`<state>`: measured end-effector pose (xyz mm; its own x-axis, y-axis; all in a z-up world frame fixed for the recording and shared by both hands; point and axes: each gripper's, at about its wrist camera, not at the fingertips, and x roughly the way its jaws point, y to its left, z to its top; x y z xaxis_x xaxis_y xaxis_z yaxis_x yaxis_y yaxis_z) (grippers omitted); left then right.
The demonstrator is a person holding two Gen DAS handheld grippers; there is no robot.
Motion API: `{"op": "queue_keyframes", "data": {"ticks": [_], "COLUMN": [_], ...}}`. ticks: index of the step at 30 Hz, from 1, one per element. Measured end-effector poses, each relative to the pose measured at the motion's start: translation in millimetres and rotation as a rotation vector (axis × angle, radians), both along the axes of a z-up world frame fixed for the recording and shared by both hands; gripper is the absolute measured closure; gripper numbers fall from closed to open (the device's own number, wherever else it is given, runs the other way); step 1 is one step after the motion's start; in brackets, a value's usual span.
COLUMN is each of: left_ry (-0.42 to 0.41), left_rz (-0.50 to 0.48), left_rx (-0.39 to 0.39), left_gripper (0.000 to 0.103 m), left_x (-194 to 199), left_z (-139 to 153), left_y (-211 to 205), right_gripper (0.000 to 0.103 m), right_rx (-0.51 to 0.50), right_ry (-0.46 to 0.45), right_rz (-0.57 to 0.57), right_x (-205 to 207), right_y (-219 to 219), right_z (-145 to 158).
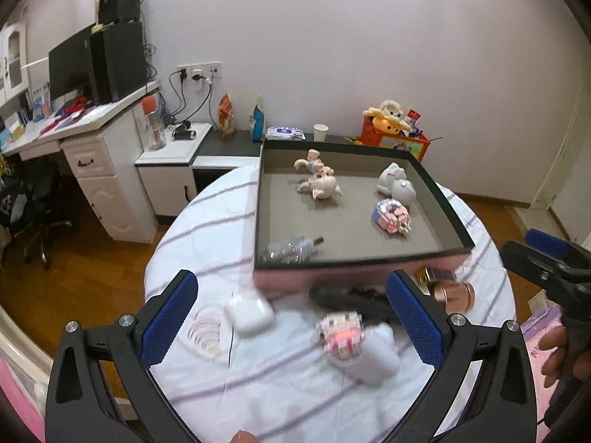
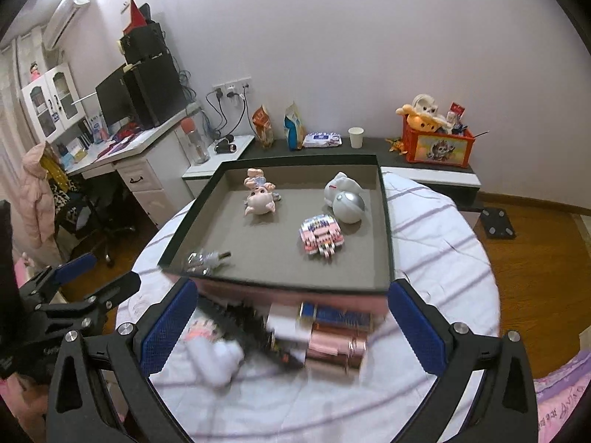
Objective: Organize rigid objects
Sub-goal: 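Withdraw both grippers from the box back over the table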
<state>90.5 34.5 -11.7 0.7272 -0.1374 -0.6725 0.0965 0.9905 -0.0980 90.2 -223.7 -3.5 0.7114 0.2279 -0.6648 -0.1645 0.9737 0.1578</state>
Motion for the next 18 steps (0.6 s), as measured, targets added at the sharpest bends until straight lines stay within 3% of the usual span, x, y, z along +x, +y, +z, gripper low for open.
{"op": "queue_keyframes", "data": {"ticks": [8,18], "left_ry": [0.023,0.059], "left_rz": [0.033,0.037], "left_rx": [-0.013,-0.043], "left_gripper": [0.0,0.0], "left_x": [-50,-84], "left_z": [-21,-41], "left_y": [19,29], "right_gripper": [0.0,0.0], "right_rx": [-0.036,-0.018], "right_ry": [0.013,0.105], "right_rz": [-0.01,-0.022], "right_x": [-60,-92], "right_y": [2,-3], "right_z": [-18,-57]}}
